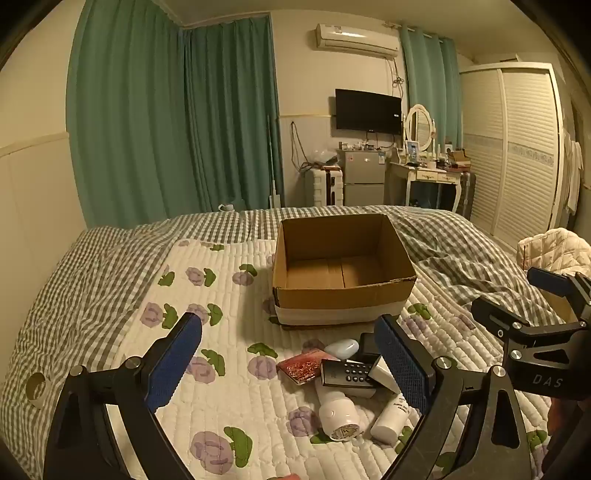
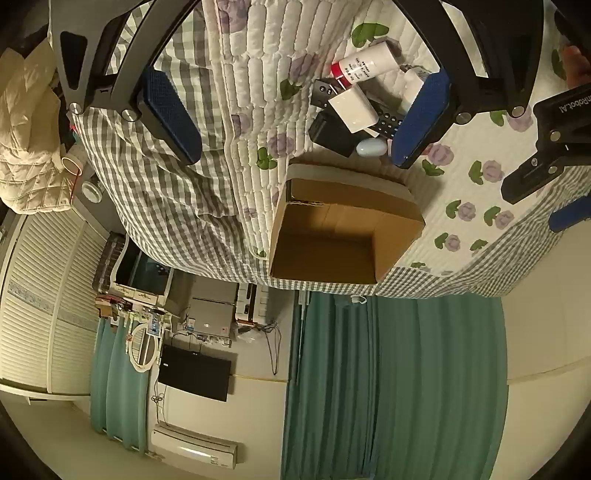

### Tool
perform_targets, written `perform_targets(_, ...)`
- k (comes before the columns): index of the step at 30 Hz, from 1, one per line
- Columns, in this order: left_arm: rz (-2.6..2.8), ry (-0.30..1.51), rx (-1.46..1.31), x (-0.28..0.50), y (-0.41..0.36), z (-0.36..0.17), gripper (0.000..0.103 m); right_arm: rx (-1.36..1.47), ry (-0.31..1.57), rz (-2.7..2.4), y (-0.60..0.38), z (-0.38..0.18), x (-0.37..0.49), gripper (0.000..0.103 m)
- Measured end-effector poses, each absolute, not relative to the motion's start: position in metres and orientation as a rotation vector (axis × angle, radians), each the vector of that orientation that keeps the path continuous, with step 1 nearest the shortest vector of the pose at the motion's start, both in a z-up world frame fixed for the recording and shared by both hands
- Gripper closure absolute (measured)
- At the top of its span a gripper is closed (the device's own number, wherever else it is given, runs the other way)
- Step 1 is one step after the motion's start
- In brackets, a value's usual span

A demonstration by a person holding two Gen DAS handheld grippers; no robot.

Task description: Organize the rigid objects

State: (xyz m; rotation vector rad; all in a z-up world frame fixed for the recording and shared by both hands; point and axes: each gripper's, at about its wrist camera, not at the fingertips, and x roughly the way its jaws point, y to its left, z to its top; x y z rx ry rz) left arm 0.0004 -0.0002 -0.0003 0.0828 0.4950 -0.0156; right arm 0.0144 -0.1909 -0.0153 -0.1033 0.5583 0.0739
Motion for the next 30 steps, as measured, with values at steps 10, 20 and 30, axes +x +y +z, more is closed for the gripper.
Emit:
perform_targets(10, -0.023, 0.505, 0.076, -0.0002, -0.0026, -0.0052, 0.007, -0.105, 0.576, 0.073, -0.1898, -0.0167, 0.0164, 0.0)
perform_targets(20, -0.017, 0.5, 0.07, 0.0012, -0.0022, -0.003, 0.007, -0.098, 0.569, 0.081, -0.1921, -0.0164, 0.0155, 0.0)
perform_targets(30, -0.017, 0.51, 0.081, 0.0036, -0.0017, -0.0061, 0.007, -0.098, 0.575, 0.085, -0.1911, -0.018, 0.0155, 0.0)
